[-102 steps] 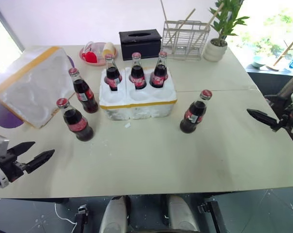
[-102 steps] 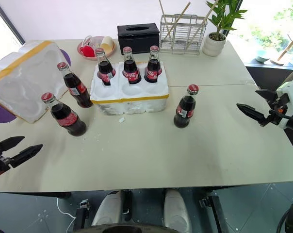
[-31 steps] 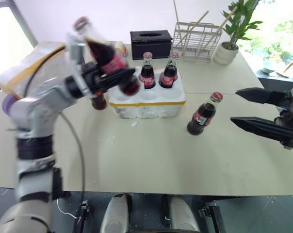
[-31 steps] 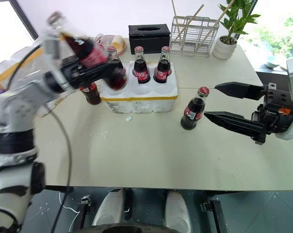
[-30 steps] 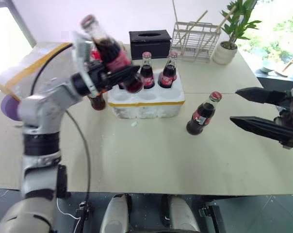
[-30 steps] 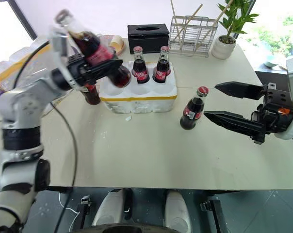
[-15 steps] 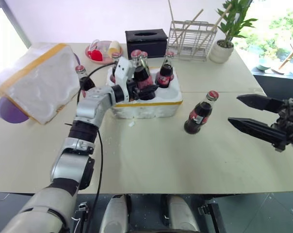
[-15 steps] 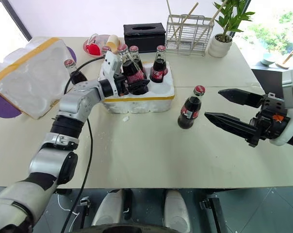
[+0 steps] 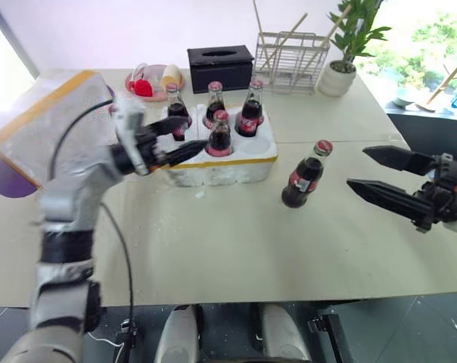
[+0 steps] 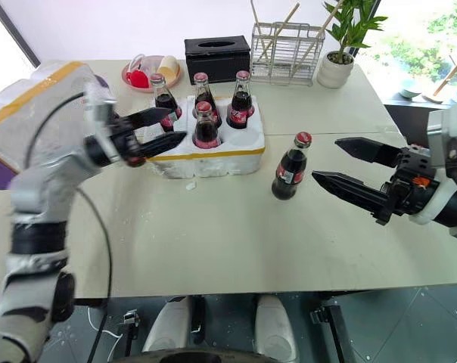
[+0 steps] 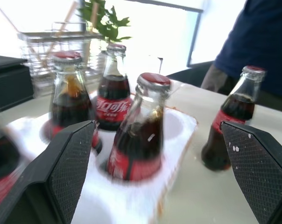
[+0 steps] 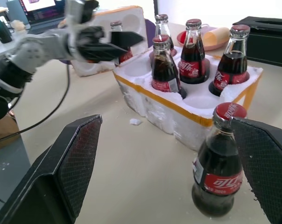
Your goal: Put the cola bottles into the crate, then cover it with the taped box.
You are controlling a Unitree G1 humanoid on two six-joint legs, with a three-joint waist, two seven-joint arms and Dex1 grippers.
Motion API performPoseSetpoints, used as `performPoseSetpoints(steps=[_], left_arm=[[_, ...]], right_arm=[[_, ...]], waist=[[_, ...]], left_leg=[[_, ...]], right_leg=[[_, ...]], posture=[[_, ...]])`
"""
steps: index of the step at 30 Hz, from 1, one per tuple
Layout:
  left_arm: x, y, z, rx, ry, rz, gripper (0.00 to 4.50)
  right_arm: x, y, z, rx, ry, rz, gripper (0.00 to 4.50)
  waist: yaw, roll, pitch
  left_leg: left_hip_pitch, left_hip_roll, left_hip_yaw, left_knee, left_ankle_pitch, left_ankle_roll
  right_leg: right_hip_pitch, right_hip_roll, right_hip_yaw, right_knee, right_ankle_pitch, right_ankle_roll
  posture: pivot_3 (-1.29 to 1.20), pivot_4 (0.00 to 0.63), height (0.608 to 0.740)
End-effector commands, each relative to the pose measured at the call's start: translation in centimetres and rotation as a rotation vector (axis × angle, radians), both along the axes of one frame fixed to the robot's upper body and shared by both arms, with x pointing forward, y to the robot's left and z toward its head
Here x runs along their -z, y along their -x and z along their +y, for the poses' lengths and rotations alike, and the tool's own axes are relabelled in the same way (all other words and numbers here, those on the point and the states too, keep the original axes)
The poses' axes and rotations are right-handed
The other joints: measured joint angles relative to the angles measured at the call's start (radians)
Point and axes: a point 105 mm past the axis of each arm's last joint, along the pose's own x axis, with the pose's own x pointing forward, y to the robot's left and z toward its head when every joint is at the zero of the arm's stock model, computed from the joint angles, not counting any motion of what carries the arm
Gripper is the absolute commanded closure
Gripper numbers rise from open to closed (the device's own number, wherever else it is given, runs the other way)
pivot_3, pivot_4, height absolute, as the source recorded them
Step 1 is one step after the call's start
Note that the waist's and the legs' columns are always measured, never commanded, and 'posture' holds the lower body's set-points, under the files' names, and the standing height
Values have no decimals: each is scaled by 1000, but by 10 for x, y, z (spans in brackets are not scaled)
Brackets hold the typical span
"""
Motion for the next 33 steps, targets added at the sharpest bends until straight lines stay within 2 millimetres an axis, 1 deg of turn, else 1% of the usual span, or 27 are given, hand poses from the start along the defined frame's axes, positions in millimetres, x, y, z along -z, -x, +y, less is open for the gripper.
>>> performPoseSetpoints(steps=[1, 2, 4, 7, 14, 17, 19, 22, 27, 28, 30, 32, 33], left_arm=[[4, 5, 44, -250, -9, 12, 24], [11, 2, 60, -346, -21, 25, 24], [19, -2, 77, -457, -26, 37, 24], [24, -13, 84, -530, -33, 33, 24], [39, -36, 75, -509, -41, 51, 24], [45, -51, 73, -501, -47, 69, 24], [47, -63, 74, -509, -55, 78, 24], [47, -75, 74, -514, -60, 80, 24], [50, -88, 69, -507, -71, 80, 24], [49, -88, 66, -486, -70, 73, 268], [45, -86, 66, -463, -72, 51, 911], [34, -82, 68, -446, -49, 49, 1811], [27, -78, 66, -410, -40, 49, 1819]], right_arm=[[-8, 2, 3, -14, -8, -43, 0], [-8, 1, 3, -18, -11, -41, 0], [-8, -1, 5, -26, -16, -38, 0], [-9, -6, 8, -46, -16, -37, 0], [-13, -10, 14, -82, -24, -38, 0], [-11, -11, 16, -83, -25, -33, 0], [-11, -11, 15, -78, -27, -29, 0], [-10, -11, 12, -58, -26, -28, 0], [-10, -9, 13, -48, -29, -34, 0], [-10, -9, 13, -47, -28, -35, 0], [-11, -7, 14, -44, -26, -36, 0], [-12, -6, 12, -38, -24, -38, 0], [-12, -5, 11, -33, -24, -39, 0]], waist=[[3, 0, 0], [5, 0, 0], [10, -1, 0], [23, -1, 0], [23, -1, 0], [22, -1, 0], [23, -1, 0], [23, -1, 0], [22, -1, 0], [22, -1, 0], [21, -1, 0], [22, -1, 0], [22, -2, 0]], left_leg=[[0, 0, 0, 0, 0, 0], [1, 0, 0, 1, 0, 0], [1, -1, 0, 3, 0, 0], [1, -1, 1, 3, 0, 0], [0, -1, 2, 2, 0, 0], [0, 0, 2, 1, 0, 0], [0, 0, 2, 1, 0, 0], [-1, -1, 2, 2, 0, 0], [-1, -1, 2, 1, 0, 0], [-1, 0, 2, 1, 0, 0], [-1, 0, 2, 1, 0, 0], [-1, 0, 2, 1, 0, 0], [-1, 0, 2, 1, 0, 0]], right_leg=[[1, 0, 0, 0, 0, 0], [2, -1, 0, -1, 0, 0], [3, -1, 0, -2, 0, 0], [2, -1, 0, -2, 0, -1], [2, -2, 0, -4, 0, -1], [1, -1, 0, -4, 0, -1], [1, -1, 0, -3, 0, -1], [1, -1, 0, -4, 0, -1], [1, -1, 0, -4, 0, 0], [1, -1, 0, -4, 0, 0], [1, -1, 0, -4, 1, 0], [1, -2, 0, -4, 1, 0], [1, -2, 0, -4, 1, 0]], posture=[[0, 150, 740], [0, 150, 740], [0, 150, 740], [0, 150, 740], [0, 150, 740], [0, 150, 740], [0, 150, 740], [0, 150, 740], [0, 150, 740], [0, 150, 740], [0, 150, 740], [0, 150, 740], [0, 150, 740]])
